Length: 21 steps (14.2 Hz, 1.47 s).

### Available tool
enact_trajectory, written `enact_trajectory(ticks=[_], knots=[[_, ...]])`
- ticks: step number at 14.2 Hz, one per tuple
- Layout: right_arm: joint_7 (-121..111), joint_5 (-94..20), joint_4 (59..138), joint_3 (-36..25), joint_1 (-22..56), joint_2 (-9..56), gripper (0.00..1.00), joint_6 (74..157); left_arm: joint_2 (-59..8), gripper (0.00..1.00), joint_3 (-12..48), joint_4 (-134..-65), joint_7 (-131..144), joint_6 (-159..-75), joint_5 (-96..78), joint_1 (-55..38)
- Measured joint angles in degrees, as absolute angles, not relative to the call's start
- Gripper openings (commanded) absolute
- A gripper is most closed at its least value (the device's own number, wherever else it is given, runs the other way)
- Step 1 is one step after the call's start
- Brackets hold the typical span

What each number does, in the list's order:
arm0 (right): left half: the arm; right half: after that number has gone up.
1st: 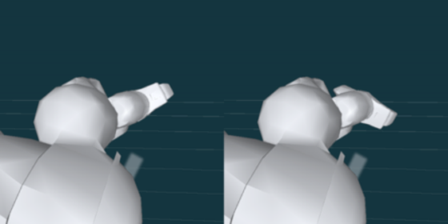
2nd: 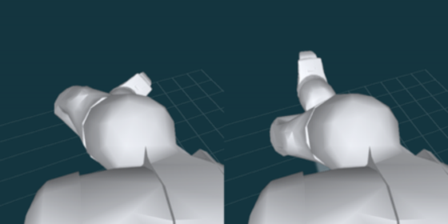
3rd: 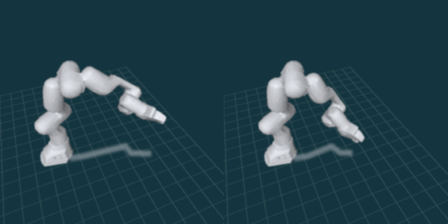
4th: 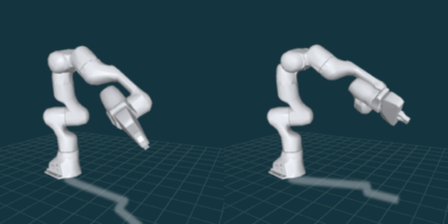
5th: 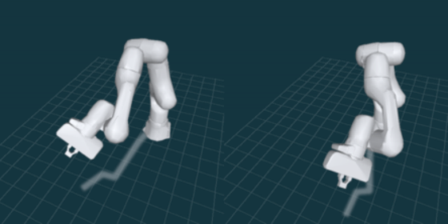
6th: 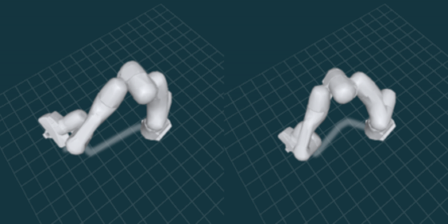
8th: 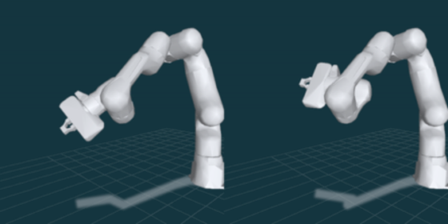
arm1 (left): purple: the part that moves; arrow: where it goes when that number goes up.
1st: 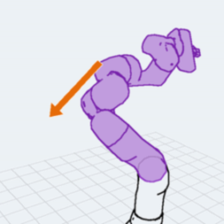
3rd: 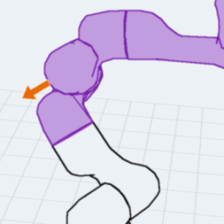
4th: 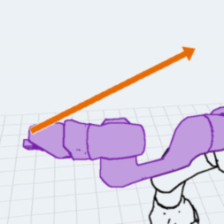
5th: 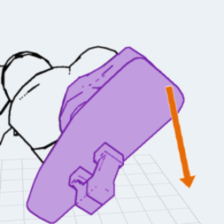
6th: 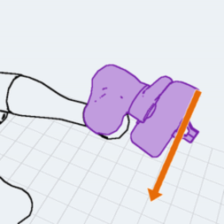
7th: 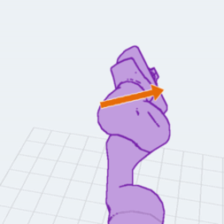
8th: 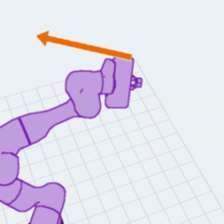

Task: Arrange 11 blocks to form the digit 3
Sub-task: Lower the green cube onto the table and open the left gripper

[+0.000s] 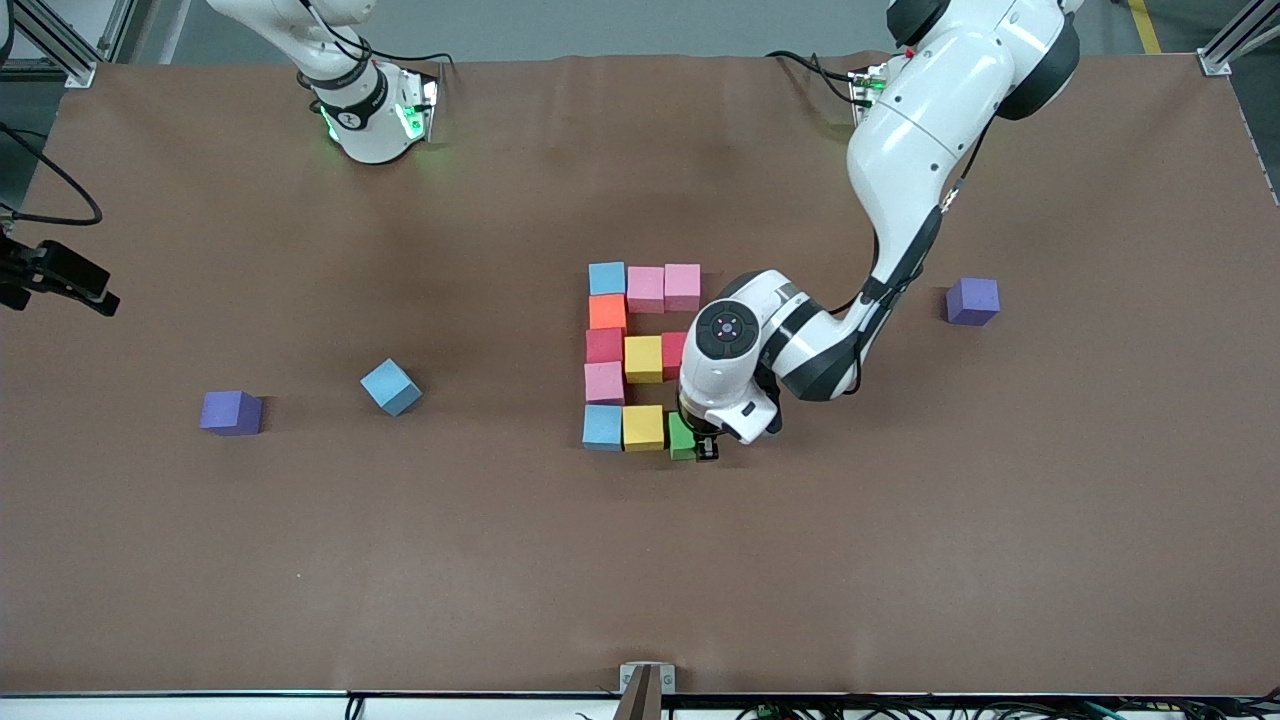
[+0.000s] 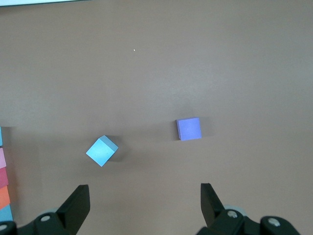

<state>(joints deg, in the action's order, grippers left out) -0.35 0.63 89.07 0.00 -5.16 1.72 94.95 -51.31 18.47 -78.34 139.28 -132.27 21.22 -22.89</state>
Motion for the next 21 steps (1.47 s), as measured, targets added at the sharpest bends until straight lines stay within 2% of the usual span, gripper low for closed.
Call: enact_trajectory(ticks=[10, 12, 13, 14, 15, 21], knots=[[-0.3, 0.6, 89.1, 0.0, -5.1, 1.7, 1.0, 94.3, -51.5, 0.32, 18.4, -77.6, 138.0, -130.5, 21.2, -23.8], [-0.3, 0.6, 89.1, 0.1, -5.1, 1.7, 1.0, 94.3, -51.6, 0.42, 18.4, -77.4, 138.0, -130.4, 21.2, -23.8], [-0.3, 0.6, 89.1, 0.1, -5.1, 1.7, 1.0, 94.3, -51.7, 0.51, 18.4, -77.3, 138.0, -130.4, 21.2, -23.9], [-0.3, 0.6, 89.1, 0.1, -5.1, 1.7, 1.0, 94.3, -51.8, 0.67, 18.4, -77.2, 138.0, -130.4, 21.2, -24.0], [-0.3, 0.6, 89.1, 0.1, -5.1, 1.7, 1.0, 94.2, -51.8, 0.99, 18.4, -77.1, 137.9, -130.4, 21.2, -24.0], [-0.3, 0.6, 89.1, 0.1, -5.1, 1.7, 1.0, 93.5, -52.2, 1.0, 18.5, -76.0, 137.7, -129.4, 21.2, -24.1]])
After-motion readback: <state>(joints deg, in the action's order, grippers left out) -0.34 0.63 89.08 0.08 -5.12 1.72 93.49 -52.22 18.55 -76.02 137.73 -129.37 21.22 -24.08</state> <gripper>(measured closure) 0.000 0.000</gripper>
